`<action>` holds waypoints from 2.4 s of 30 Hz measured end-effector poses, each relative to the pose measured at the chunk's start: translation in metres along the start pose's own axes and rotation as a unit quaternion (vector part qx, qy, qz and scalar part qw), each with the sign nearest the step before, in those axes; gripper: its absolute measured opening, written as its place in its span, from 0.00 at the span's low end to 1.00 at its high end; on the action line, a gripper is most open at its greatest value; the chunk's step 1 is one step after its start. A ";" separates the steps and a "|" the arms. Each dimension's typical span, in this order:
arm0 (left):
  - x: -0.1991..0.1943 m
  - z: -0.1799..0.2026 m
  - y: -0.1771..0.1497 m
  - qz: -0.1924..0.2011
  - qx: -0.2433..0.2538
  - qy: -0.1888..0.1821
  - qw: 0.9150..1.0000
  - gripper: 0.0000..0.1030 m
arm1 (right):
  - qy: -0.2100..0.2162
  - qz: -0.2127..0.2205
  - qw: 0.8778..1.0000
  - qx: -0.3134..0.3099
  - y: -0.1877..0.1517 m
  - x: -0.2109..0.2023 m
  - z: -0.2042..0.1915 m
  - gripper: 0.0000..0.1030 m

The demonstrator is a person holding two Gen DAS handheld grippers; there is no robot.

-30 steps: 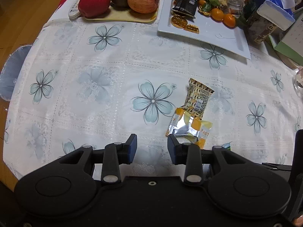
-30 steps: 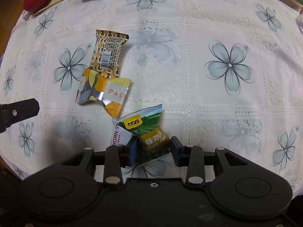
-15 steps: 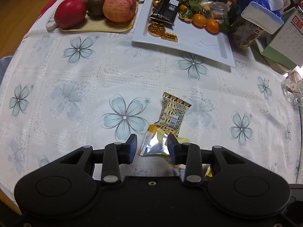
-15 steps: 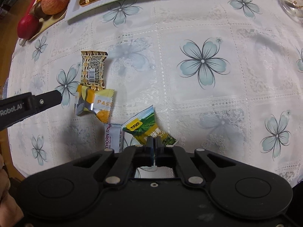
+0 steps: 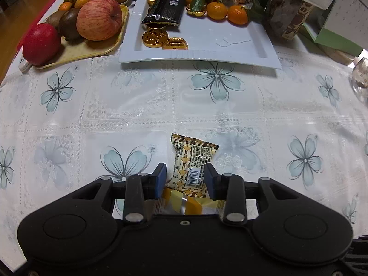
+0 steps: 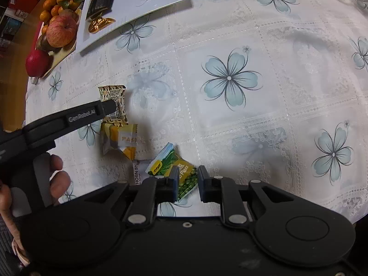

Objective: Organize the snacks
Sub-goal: 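Grasp the green garlic pea bag with the right tool while the left tool grasps the gold-patterned bar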

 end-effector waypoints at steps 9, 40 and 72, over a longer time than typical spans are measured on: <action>0.020 0.009 0.009 -0.012 0.009 -0.008 1.000 0.49 | -0.002 -0.006 1.000 0.006 0.002 0.008 -0.003 0.29; -0.041 -0.040 -0.028 -0.073 -0.098 -0.014 0.992 0.41 | -0.057 0.019 0.996 -0.064 -0.014 0.047 -0.040 0.58; -0.054 -0.056 -0.052 -0.096 -0.108 -0.019 0.989 0.41 | -0.085 0.003 0.996 -0.042 -0.006 0.052 -0.010 0.28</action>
Point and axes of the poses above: each gripper's, at about its wrist camera, not at the fingertips, and x roughly the way its jaws point, z to its right, y to its top, the point moved 9 cm from there along x, roughly the way its jaws point, and after that the axes turned 8 degrees about -y, right-handed, at the moved point
